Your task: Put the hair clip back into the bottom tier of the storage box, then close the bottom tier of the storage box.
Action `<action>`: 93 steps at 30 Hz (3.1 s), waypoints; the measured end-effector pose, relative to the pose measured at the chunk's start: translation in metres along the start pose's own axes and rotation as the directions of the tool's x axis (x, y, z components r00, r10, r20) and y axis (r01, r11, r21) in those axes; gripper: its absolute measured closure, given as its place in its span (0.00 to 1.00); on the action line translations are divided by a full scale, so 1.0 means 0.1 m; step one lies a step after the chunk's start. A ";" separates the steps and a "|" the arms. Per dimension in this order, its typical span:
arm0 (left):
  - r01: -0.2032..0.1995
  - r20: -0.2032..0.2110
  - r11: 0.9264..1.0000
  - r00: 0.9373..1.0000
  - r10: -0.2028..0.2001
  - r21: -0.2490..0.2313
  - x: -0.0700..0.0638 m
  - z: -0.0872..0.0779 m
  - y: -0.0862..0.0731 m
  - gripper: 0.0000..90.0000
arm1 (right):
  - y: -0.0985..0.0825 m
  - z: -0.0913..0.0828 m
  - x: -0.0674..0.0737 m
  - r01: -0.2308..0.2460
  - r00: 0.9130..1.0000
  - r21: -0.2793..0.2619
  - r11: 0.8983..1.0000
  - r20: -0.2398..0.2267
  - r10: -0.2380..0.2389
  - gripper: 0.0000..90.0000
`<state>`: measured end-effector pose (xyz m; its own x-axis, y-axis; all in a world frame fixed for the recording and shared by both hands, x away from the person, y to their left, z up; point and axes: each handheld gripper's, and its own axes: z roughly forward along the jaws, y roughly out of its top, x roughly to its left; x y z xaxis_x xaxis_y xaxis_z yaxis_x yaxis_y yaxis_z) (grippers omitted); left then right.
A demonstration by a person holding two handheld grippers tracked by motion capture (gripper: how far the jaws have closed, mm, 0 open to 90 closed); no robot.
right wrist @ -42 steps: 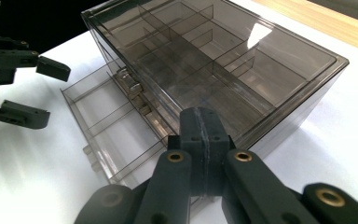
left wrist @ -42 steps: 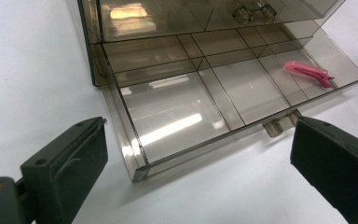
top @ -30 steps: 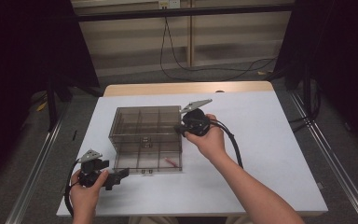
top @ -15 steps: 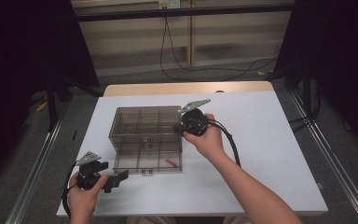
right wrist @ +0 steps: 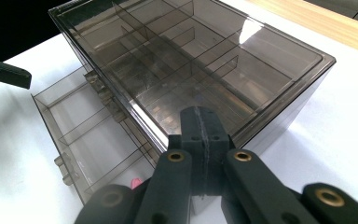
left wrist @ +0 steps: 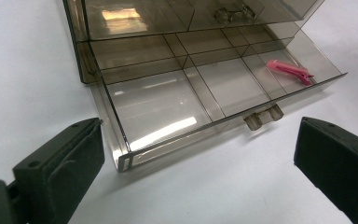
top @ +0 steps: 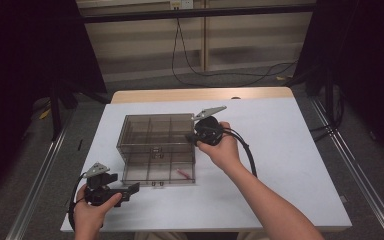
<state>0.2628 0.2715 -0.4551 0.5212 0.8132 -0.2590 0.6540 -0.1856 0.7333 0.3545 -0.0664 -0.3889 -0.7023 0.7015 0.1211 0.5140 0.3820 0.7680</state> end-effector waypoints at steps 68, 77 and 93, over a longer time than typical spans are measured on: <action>-0.111 0.033 0.993 0.993 0.110 0.036 -0.17 0.15 -0.01 1.00 | 0.01 0.00 0.01 0.000 1.000 0.005 1.000 0.005 0.000 1.00; -0.123 0.046 0.992 0.992 0.121 0.040 -0.19 0.20 0.02 1.00 | 0.01 0.01 0.01 -0.002 1.000 0.006 1.000 0.005 0.002 1.00; -0.138 0.076 0.990 0.988 0.135 0.036 -0.24 0.29 0.08 1.00 | 0.02 0.01 0.02 0.005 1.000 0.013 1.000 0.016 -0.005 1.00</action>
<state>0.2711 0.2346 -0.4615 0.6445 0.7366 -0.2049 0.5953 -0.3153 0.7391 0.3543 -0.0637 -0.3874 -0.6971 0.7089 0.1073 0.5167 0.3930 0.7607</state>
